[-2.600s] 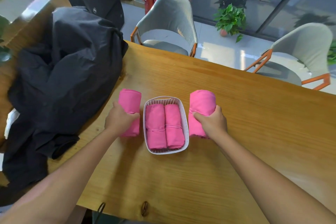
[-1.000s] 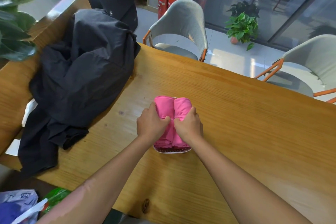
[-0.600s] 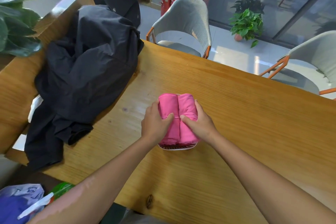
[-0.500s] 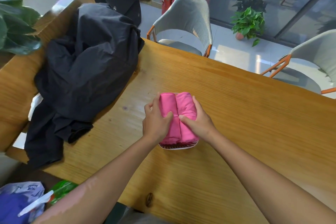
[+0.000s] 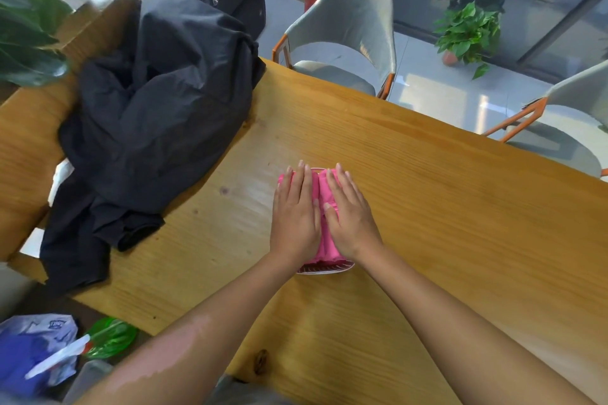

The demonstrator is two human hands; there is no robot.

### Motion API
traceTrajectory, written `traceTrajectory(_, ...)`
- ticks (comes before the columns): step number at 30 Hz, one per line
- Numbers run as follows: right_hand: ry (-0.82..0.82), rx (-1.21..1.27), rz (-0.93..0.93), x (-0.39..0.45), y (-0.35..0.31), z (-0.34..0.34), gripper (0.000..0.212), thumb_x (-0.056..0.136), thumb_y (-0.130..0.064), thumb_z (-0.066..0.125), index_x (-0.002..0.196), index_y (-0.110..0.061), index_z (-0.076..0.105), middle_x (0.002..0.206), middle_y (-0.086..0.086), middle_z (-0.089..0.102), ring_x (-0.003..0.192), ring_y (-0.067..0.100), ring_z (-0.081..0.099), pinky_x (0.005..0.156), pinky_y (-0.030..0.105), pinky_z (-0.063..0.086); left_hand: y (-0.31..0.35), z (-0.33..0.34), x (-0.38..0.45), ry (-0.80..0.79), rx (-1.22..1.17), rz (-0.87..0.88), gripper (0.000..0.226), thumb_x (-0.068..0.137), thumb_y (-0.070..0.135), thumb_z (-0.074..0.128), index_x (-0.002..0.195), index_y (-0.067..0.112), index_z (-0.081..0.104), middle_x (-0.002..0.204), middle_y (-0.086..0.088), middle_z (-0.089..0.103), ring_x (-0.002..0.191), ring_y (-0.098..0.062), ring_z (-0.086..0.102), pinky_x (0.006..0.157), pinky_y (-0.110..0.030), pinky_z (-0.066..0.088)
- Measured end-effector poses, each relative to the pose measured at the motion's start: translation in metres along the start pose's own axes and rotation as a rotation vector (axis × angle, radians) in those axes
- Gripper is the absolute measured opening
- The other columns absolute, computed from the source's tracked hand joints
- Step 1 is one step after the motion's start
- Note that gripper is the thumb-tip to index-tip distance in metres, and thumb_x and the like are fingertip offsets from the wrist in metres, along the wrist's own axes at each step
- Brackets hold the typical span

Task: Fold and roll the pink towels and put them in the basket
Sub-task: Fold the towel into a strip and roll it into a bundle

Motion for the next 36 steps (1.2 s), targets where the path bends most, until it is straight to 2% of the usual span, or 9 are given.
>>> traceTrajectory(7,-0.043,0.017,0.006,0.008,0.008,0.015,0.060,0.106,-0.029,0.037,0.160,-0.025,0.013,0.168,-0.008,-0.001,0.154,0.011,-0.004,0.126,0.039,0.011,-0.014,0.013,0.001,-0.021,-0.029,-0.072,0.056,0.110,0.028,0.030,0.161,0.011,0.018,0.169,-0.003,0.012,0.157,-0.015,0.000,0.127,-0.042,0.008)
traceTrajectory(11,-0.047,0.198,0.086,0.012,0.023,-0.001,0.071,0.099,-0.042,0.055,0.159,-0.036,0.016,0.167,-0.013,0.006,0.153,0.006,0.005,0.123,0.031,0.013,-0.038,0.001,0.000,-0.046,-0.224,-0.175,0.074,0.106,0.044,0.043,0.162,0.020,0.002,0.170,0.001,-0.005,0.155,-0.011,-0.009,0.126,-0.034,0.000)
traceTrajectory(15,-0.004,0.679,0.382,-0.012,0.055,0.005,0.071,0.096,-0.045,0.061,0.156,-0.037,0.023,0.157,-0.017,0.029,0.137,-0.003,0.033,0.104,0.008,0.031,-0.057,0.004,-0.028,-0.174,-0.608,-0.347,0.064,0.097,0.068,0.039,0.148,0.065,0.000,0.152,0.044,0.023,0.140,0.009,0.033,0.114,-0.014,0.031)
traceTrajectory(18,0.027,0.819,0.462,-0.024,0.060,0.023,0.068,0.098,-0.040,0.058,0.156,-0.036,0.023,0.149,-0.019,0.035,0.131,-0.004,0.039,0.082,-0.006,0.035,-0.052,0.012,-0.029,-0.210,-0.706,-0.319,0.068,0.099,0.062,0.037,0.158,0.046,0.006,0.161,0.020,0.026,0.145,-0.001,0.032,0.119,-0.035,0.035)
traceTrajectory(20,0.033,0.893,0.476,-0.023,0.061,0.027,0.065,0.099,-0.036,0.057,0.156,-0.034,0.025,0.147,-0.015,0.040,0.126,0.000,0.047,0.083,-0.001,0.041,-0.052,0.016,-0.024,-0.243,-0.712,-0.312,0.075,0.099,0.062,0.036,0.161,0.032,0.007,0.163,0.006,0.026,0.148,-0.009,0.030,0.122,-0.045,0.030)
traceTrajectory(24,0.057,0.952,0.515,-0.021,0.060,0.029,0.065,0.099,-0.038,0.057,0.156,-0.034,0.025,0.148,-0.008,0.044,0.128,0.010,0.050,0.099,0.023,0.044,-0.056,0.016,-0.016,-0.302,-0.733,-0.295,0.073,0.100,0.059,0.036,0.161,0.030,0.008,0.161,0.005,0.029,0.146,-0.011,0.033,0.120,-0.045,0.033)
traceTrajectory(29,0.117,0.982,0.643,-0.012,0.050,0.044,0.077,0.098,-0.050,0.054,0.160,-0.030,0.013,0.158,0.000,0.036,0.137,0.021,0.046,0.114,0.044,0.039,-0.072,0.003,0.029,-0.360,-0.510,-0.218,0.055,0.106,0.047,0.034,0.156,0.027,0.025,0.142,0.007,0.049,0.129,-0.020,0.052,0.093,-0.012,0.044)
traceTrajectory(32,0.166,0.967,0.701,0.007,0.038,0.051,0.078,0.096,-0.057,0.052,0.159,-0.027,0.017,0.157,0.004,0.039,0.140,0.027,0.043,0.116,0.047,0.035,-0.092,-0.003,0.063,-0.399,-0.308,-0.261,0.061,0.106,0.048,0.031,0.160,0.021,0.021,0.154,-0.012,0.044,0.135,-0.032,0.048,0.108,-0.037,0.039)
traceTrajectory(36,0.185,0.964,0.696,0.045,0.018,0.053,0.075,0.100,-0.054,0.047,0.160,-0.024,0.013,0.160,0.006,0.032,0.145,0.028,0.035,0.121,0.048,0.025,-0.101,-0.024,0.102,-0.343,-0.328,-0.197,0.067,0.104,0.056,0.034,0.158,0.018,0.028,0.155,-0.011,0.044,0.141,-0.029,0.044,0.116,-0.041,0.033)
Point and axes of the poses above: each hand's wrist, its own x-axis towards the middle knuckle, its own z-axis out of the palm, y = z × x, the point moved 10 cm from there along x, towards the middle knuckle
